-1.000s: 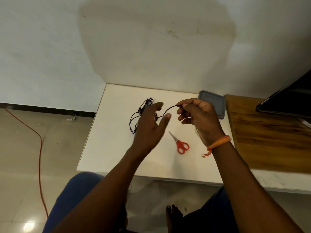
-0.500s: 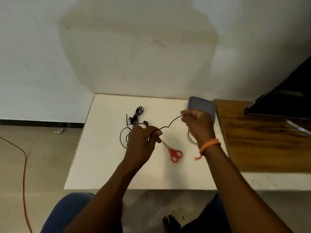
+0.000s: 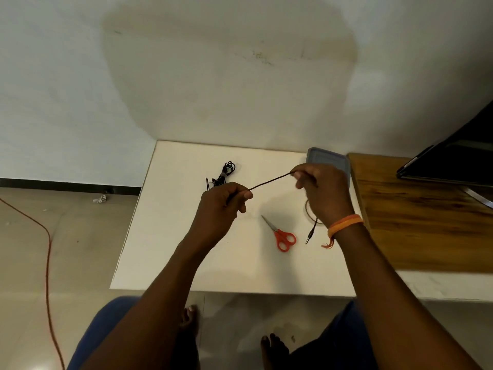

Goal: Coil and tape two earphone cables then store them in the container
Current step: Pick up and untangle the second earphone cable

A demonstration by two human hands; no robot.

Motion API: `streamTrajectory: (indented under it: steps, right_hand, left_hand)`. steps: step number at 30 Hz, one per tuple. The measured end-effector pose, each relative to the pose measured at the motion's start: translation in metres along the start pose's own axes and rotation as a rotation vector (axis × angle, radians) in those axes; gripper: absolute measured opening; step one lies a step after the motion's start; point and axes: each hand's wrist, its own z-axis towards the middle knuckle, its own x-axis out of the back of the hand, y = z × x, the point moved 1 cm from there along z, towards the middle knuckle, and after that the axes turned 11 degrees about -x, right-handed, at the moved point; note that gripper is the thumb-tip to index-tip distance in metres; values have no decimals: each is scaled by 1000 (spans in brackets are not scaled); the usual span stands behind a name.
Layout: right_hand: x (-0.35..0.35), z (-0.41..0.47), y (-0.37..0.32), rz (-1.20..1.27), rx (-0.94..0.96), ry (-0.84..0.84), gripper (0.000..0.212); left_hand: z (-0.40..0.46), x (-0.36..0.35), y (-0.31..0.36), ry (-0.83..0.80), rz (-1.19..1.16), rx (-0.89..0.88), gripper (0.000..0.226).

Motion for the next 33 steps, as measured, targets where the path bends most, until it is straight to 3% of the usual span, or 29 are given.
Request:
streamTrajectory:
  steps: [6,8,10,12,13,15,19,21,24,28,33]
  right_hand:
    - [2,6,19,-11,-154,102,16]
    - [-1,5,19,-96,-201,21,17]
    - [-5,-1,14,-216,-198,-127,35]
    - [-12,-10,1,-222,-56,-278,58]
    - [-15,-15,-6,-159,28,-327,59]
    - [-19,-22,-21,-5,153,-353,39]
    - [-23,-21,-26,-30,210,-277,15]
    - [-23,-19,-25,12,138,-259,13]
    - [-25,-25,-33,261,-12,-388,29]
    - [-38,-30,-36,136,60,-296,17]
    - [-36,-29,-38,580,-215,-296,17]
  left_hand:
    - [-1,6,-8,-79,157,21,10]
    - [0,6,-9,-83,109,56,11]
    - [-1,4,-5,-95,-19,79,12]
    - [-1,3,0,-103,-101,57,12]
    - [-1,2,3,-100,-131,38,12]
    - [-1,1,7,-77,-225,31,11]
    - [0,2,6,-57,-307,65,8]
    - [0,3,4,-49,-321,68,4]
    - [-1,4,10,-82,-269,30,4]
    - [-4,-4,17,-154,-130,0,20]
    - [-7,-12,27,-113,-97,12,38]
